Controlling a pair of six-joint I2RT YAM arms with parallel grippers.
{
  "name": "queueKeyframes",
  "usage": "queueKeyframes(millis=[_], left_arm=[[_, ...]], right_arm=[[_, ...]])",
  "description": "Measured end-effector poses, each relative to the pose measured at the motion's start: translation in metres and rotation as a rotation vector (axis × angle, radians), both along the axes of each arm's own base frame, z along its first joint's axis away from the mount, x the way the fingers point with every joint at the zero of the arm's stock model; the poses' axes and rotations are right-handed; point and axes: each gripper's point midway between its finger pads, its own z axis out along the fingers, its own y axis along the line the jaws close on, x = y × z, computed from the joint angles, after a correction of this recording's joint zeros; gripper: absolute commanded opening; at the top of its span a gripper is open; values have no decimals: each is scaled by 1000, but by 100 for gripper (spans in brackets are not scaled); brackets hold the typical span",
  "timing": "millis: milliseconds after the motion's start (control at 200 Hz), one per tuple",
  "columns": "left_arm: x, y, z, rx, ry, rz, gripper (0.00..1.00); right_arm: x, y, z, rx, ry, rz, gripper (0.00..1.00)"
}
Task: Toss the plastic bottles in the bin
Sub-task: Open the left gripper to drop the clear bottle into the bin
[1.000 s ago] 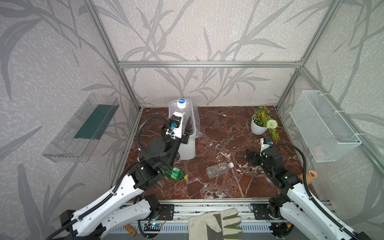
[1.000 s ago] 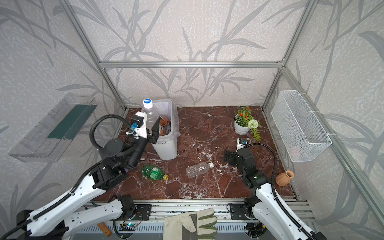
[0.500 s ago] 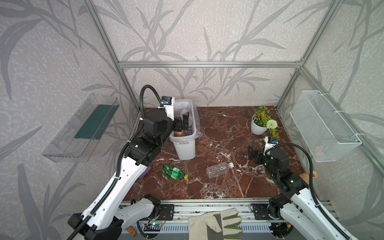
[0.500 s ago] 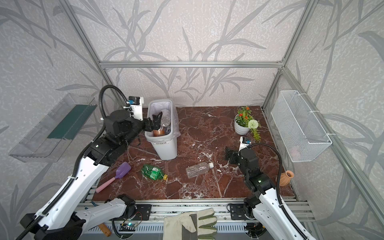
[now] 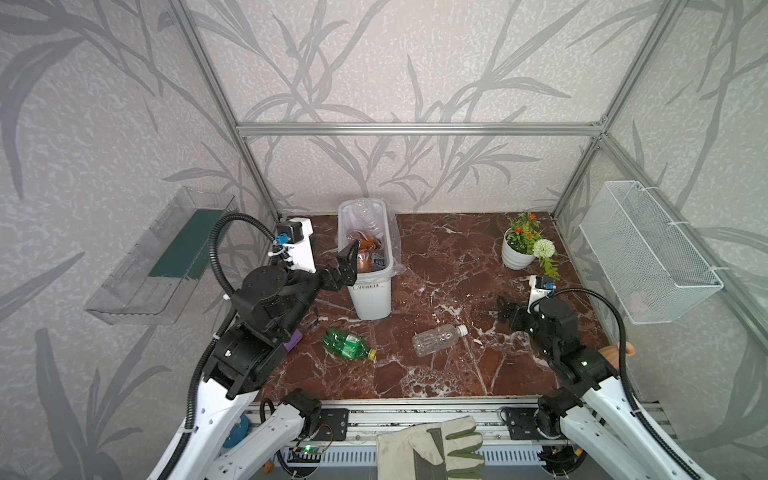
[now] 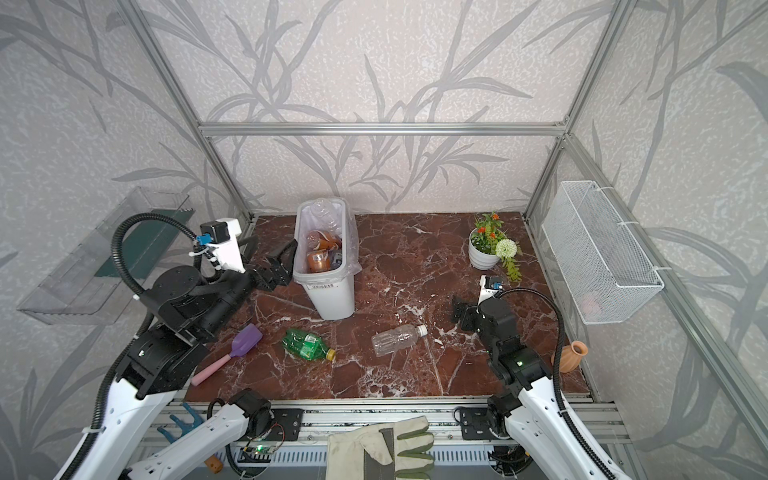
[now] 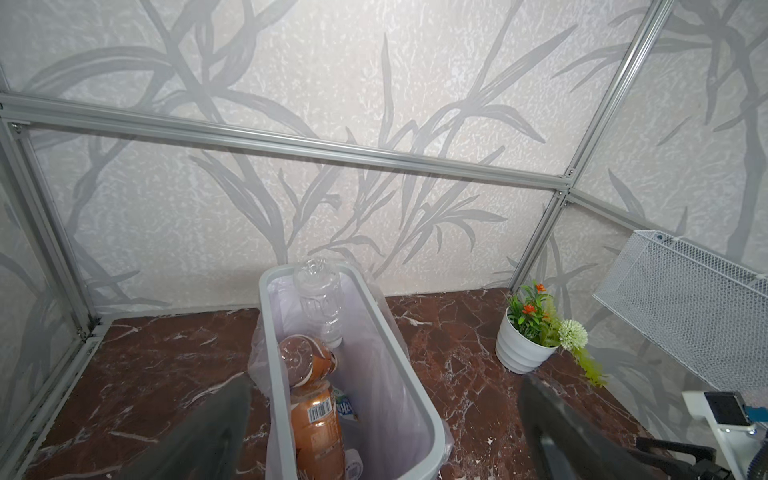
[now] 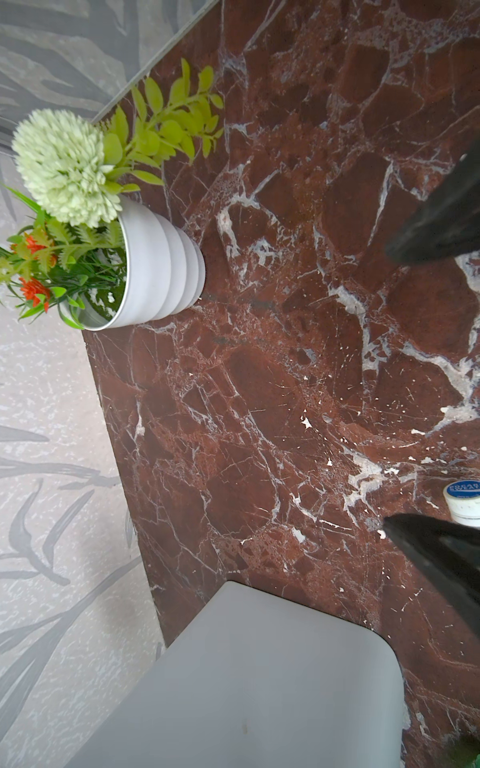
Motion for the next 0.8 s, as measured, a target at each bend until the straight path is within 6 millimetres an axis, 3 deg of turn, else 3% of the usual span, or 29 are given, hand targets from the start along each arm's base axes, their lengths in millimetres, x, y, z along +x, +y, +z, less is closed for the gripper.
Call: queueKeyframes(millis=[130, 440, 800], left_arm=[[2, 0, -16, 21, 37, 8, 99], [3, 12, -26, 18, 59, 71, 99], [1, 43, -61, 35, 158, 244, 99]], right_arm=[[1, 3, -6, -5, 23, 7, 92], [1, 15, -7, -17, 35, 49, 92], [2, 66, -18, -173, 88, 293, 92]])
